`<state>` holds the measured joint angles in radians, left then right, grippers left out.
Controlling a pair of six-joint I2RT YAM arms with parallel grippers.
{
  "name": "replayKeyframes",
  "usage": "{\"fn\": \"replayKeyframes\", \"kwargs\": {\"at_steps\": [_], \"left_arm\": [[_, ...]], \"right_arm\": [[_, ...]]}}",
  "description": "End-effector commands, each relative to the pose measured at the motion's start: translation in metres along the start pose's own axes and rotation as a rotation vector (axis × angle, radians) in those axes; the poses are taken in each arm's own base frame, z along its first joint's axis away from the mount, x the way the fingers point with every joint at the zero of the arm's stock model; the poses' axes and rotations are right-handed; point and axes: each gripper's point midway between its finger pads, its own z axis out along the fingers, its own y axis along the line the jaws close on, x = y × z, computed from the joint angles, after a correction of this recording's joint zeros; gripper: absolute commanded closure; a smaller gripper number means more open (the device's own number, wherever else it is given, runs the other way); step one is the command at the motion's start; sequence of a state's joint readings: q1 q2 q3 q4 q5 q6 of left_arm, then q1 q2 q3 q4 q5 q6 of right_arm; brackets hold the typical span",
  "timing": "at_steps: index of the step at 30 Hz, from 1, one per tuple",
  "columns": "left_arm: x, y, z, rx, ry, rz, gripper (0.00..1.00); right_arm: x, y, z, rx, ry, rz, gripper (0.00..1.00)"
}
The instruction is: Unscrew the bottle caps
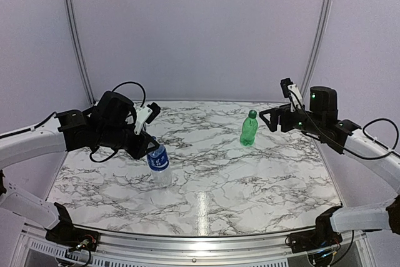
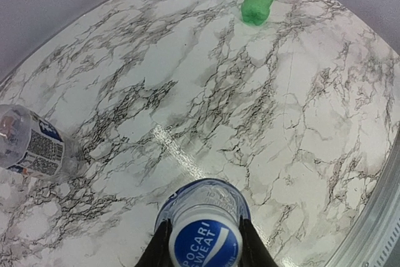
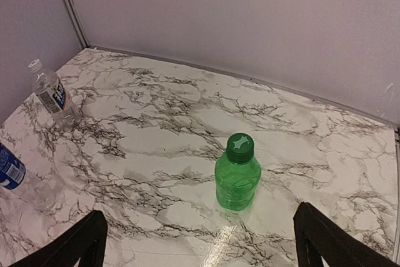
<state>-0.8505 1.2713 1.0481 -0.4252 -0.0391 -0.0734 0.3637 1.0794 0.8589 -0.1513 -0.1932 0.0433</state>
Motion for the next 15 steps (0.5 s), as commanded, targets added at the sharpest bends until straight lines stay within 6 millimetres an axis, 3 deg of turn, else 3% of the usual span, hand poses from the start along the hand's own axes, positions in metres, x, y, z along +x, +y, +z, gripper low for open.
{"fn": "replayKeyframes", "kwargs": {"at_steps": [1, 4, 9, 12, 15], "left_arm": [[-0.02, -0.02, -0.005, 0.107, -0.056, 0.007, 0.88], [-0.042, -0.036, -0.016, 0.198, -0.129, 0.002, 0.96], [-0.07, -0.058, -0.028, 0.325, -0.198, -0.012, 1.0], [-0.086, -0.066, -0.029, 0.37, -0.226, -0.04, 1.0], [-0.097, -0.076, -0.031, 0.415, -0.254, -0.055, 1.0]], "right_arm": [[-0.011, 0.039, -0.006, -0.125, -0.039, -0.076, 0.02], [-0.006, 0.087, -0.007, -0.29, -0.042, -0.149, 0.02], [0.012, 0.167, -0.017, -0.58, -0.068, -0.237, 0.02], [0.021, 0.201, -0.016, -0.657, -0.063, -0.287, 0.01], [0.028, 0.222, -0.01, -0.688, -0.044, -0.305, 0.01]]}}
